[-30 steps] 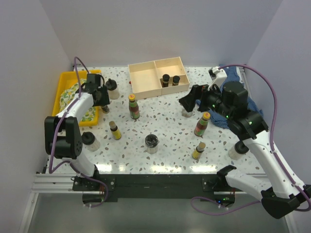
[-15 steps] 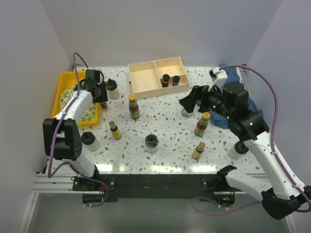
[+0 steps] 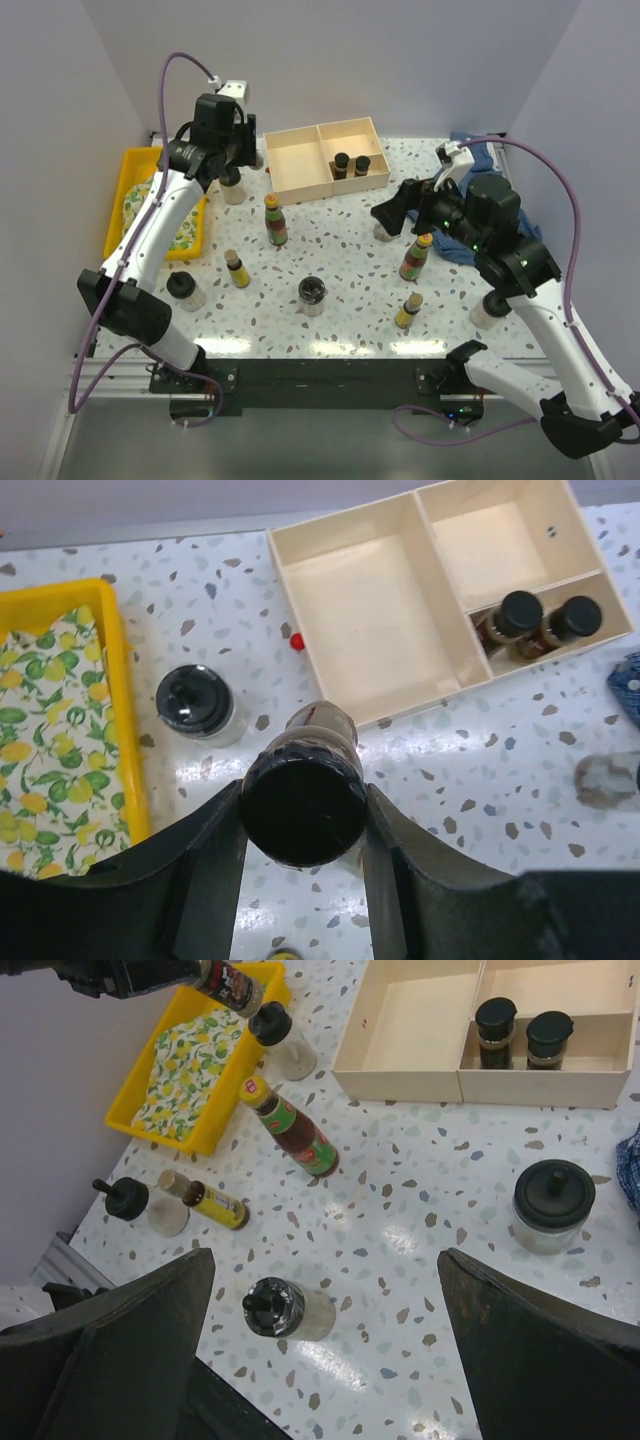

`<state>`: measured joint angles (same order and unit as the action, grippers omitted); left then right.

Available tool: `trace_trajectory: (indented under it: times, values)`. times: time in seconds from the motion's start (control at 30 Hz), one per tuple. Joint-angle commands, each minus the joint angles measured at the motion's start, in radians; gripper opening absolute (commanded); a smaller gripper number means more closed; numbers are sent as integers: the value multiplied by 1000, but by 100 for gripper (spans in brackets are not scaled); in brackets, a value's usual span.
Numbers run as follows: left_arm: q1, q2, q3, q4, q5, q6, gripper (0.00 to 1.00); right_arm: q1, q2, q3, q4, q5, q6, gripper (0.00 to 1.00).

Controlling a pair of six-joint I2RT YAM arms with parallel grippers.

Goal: Organize the condiment bottles
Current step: Place the bottle at the center of the board.

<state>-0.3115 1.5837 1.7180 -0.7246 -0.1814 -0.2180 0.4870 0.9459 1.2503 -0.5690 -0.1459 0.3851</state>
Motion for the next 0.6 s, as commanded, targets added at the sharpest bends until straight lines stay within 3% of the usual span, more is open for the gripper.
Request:
trace_trajectory:
  times: [0.0,0.2,0.37,0.57]
  values:
    - [-59,4,83,13,43,-18,0,-2,-30,-3,1,38,8,99]
    - [-191,47,94,105,88,-29,0,-2,-84,-31,3,106,5,99]
    - [-303,136,150,41,71,-27,0,-1,-139,-75,-11,224,6,99]
    - [-402,213,75,65,69,-53,0,-1,-211,-121,-14,301,14,99]
